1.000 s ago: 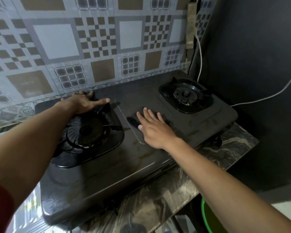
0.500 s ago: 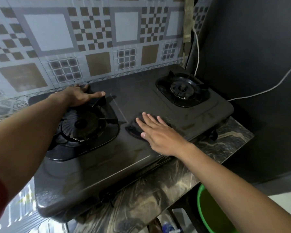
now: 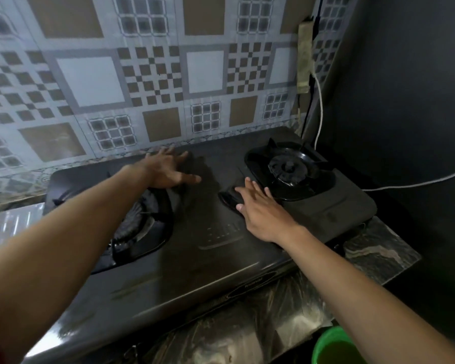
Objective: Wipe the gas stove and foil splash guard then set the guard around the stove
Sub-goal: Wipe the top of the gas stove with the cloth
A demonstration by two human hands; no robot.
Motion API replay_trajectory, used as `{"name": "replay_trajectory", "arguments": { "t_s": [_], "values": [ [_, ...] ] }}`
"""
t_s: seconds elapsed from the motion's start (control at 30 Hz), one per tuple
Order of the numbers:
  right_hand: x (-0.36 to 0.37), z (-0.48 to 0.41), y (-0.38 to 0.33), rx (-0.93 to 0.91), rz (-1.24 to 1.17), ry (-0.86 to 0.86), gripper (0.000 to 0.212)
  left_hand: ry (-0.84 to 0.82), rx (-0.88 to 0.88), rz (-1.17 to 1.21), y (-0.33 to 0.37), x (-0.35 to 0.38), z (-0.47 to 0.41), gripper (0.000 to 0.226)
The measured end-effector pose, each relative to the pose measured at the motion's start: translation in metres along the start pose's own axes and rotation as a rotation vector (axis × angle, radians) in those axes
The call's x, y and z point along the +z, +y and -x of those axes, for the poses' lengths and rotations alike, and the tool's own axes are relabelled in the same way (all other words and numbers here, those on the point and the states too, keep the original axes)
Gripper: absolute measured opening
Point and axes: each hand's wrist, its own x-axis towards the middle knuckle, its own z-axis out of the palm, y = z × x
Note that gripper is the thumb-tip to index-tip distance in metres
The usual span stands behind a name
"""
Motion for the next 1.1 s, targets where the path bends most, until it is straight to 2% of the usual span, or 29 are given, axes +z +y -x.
{"name": "replay_trajectory", "arguments": {
  "t_s": [0.1,0.33,0.83,0.9,1.0,1.1],
  "values": [
    [-0.004,-0.016,0.003,-0.025,0.012,-0.018,0.055,-0.072,-0.011,-0.016,0.018,0.001,-0.005,0.11],
    [-0.013,-0.064,0.005,0.042,0.018,-0.071,0.056,-0.128,-0.06,-0.079,0.041,0.012,-0.004,0.092],
    [-0.053,-0.188,0.003,0.08,0.13,-0.287,0.064,-0.175,-0.087,-0.05,0.041,0.01,-0.01,0.094],
    [-0.065,-0.198,0.008,0.109,0.175,-0.314,0.061,-0.186,-0.094,-0.05,0.042,0.007,-0.012,0.093],
    [-0.083,-0.209,0.014,0.129,0.281,-0.341,0.045,-0.197,-0.112,-0.064,0.043,0.004,-0.017,0.097],
    [-0.092,-0.217,0.01,0.065,0.345,-0.357,0.046,-0.198,-0.125,-0.061,0.043,0.003,-0.02,0.099]
  ]
}}
